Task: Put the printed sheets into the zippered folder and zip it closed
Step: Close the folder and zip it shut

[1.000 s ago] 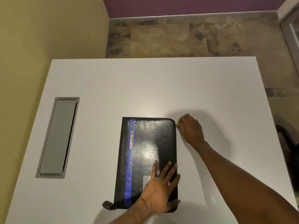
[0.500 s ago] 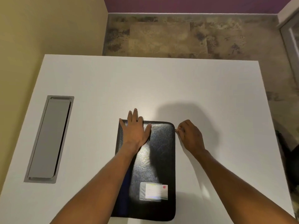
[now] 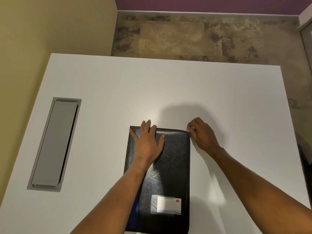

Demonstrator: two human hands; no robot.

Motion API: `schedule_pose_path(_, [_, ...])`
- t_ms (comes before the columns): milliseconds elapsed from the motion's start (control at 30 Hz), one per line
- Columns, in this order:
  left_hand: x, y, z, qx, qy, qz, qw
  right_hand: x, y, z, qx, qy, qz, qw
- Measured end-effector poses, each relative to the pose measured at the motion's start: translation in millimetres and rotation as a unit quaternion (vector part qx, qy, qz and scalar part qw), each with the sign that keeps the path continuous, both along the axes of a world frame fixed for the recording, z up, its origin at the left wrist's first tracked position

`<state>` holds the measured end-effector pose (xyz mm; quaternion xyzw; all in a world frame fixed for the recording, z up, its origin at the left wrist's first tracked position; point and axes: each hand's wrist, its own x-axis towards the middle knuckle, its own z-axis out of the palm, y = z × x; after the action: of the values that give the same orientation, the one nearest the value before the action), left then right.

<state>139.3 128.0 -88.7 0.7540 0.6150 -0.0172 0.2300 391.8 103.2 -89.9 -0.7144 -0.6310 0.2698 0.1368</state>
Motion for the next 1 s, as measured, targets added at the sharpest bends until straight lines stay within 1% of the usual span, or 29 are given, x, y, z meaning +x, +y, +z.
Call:
schedule_pose_path(100, [0.8, -0.2, -0.4, 0.004, 0.002, 0.005, 1.0, -5.0, 28.2, -0.3, 0.001, 0.019, 0.059, 0.998])
schedule_pose_path(167, [0.9, -0.5, -1.4, 0.008, 0.002, 0.006, 1.0, -12.9, 47.7, -1.5, 0.006, 0.014, 0.114, 0.993])
schedule_pose_path(300, [6.1, -1.0, -2.4, 0.024, -0.016, 0.002, 1.0, -43.4, 82.3, -2.3, 0.014, -0.002, 0.233, 0.972])
schedule_pose_path(400, [5.8, -3.0, -3.7, 0.031, -0.026, 0.006, 0.999, -69.9, 101.1, -3.9, 0.027, -0.016, 0.284, 0.958])
schedule_pose_path(433, [3.2, -3.4, -3.8, 0.036, -0.025, 0.032, 0.999, -75.5, 105.2, -4.9, 0.029, -0.016, 0.289, 0.957])
schedule_pose_path(500, [-5.9, -3.9, -3.3, 0.042, -0.023, 0.146, 0.988, -83.8, 110.3, -7.1, 0.027, -0.009, 0.291, 0.956])
schedule_pose_path(567, [-13.3, -5.2, -3.1, 0.012, -0.052, 0.246, 0.968, -90.6, 111.5, -8.4, 0.024, 0.005, 0.288, 0.957])
schedule_pose_path(600, [-14.7, -6.4, -3.5, 0.001, -0.069, 0.264, 0.962, -94.0, 111.7, -8.7, 0.024, 0.009, 0.287, 0.957])
schedule_pose_path(700, [-17.0, -8.4, -4.7, -0.002, -0.099, 0.273, 0.957, -106.9, 112.6, -8.8, 0.03, 0.009, 0.286, 0.958])
schedule_pose_path(1000, [-22.8, -8.4, -6.9, -0.009, -0.125, 0.274, 0.954, -158.9, 118.6, -3.2, 0.023, 0.031, 0.272, 0.962])
